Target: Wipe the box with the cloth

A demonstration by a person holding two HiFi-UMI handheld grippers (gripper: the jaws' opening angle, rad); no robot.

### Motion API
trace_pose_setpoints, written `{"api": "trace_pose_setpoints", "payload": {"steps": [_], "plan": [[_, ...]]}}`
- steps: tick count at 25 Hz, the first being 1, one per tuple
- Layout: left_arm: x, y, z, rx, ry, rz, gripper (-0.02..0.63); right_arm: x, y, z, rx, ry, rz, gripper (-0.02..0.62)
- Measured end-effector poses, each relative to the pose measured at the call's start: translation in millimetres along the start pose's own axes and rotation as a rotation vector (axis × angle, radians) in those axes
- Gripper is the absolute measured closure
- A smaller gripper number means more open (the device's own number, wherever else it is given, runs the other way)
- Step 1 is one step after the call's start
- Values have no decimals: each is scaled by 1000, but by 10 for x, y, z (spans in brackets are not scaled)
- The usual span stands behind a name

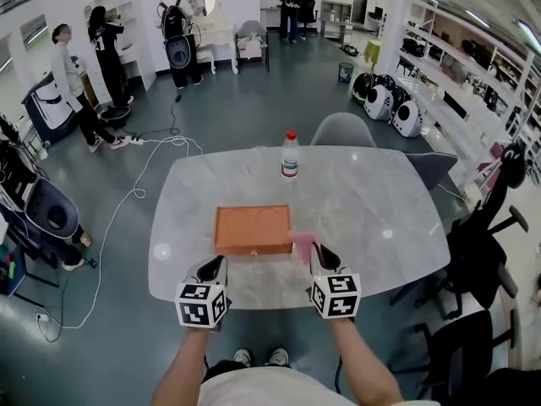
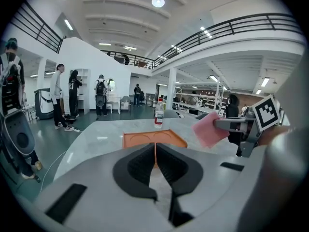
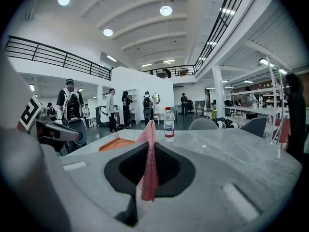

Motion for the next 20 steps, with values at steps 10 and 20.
{"api": "trace_pose_setpoints", "payload": {"steps": [10,20], "plan": [[172,-208,-179,-20,39,54,591,208,-305,-259,-16,9,74,577],[253,-206,-325,-31,74,49,590,246,-380,-473,-12,34,94,577]]}}
Point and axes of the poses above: the fingertips, and each gripper's own axes: x backward along the fingers, z to its right, y out of its underside, the point moved 3 cm from there along x, backward along the fingers, and after that the axes turned 1 degree about -y, right-handed, at the moved point
